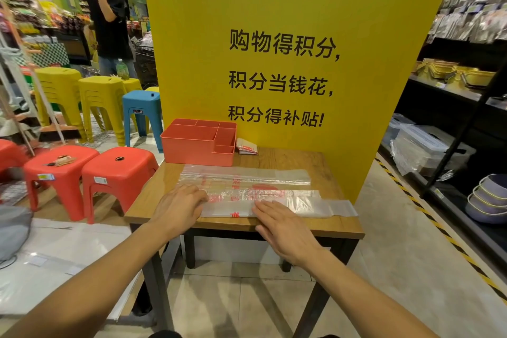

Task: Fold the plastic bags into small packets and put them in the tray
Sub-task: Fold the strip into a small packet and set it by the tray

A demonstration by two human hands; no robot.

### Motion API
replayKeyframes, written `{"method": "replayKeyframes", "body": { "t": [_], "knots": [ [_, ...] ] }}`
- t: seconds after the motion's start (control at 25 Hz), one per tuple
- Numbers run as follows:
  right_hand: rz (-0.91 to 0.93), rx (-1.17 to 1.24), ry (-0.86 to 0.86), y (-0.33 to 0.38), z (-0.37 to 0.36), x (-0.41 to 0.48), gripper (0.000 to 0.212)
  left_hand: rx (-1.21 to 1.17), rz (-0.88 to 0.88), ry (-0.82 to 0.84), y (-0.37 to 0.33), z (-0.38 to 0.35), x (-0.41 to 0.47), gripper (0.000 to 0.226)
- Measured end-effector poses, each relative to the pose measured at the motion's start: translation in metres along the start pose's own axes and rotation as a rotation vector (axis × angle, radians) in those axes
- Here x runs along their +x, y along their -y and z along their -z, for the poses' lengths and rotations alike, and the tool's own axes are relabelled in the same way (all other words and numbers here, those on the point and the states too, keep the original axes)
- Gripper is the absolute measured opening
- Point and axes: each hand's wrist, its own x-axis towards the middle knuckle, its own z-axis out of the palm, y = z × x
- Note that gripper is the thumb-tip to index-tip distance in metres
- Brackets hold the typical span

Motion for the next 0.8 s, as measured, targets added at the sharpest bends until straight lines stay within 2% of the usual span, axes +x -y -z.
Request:
{"method": "replayKeyframes", "body": {
  "t": [0.12, 0.28, 0.4, 0.8],
  "knots": [
    [-0.031, 0.047, 0.110, 0.003, -0.013, 0.003, 0.065, 0.036, 0.015, 0.027, -0.002, 0.002, -0.002, 0.037],
    [-0.044, 0.049, 0.118, 0.001, -0.023, 0.001, 0.066, 0.011, -0.177, 0.077, -0.041, -0.005, -0.007, 0.054],
    [-0.049, 0.049, 0.117, 0.002, -0.025, 0.000, 0.068, 0.138, -0.266, 0.135, -0.064, -0.026, -0.016, 0.069],
    [-0.137, -0.008, 0.162, -0.015, -0.010, -0.017, 0.075, 0.116, -0.114, 0.213, -0.021, -0.031, -0.034, 0.074]
  ]
}}
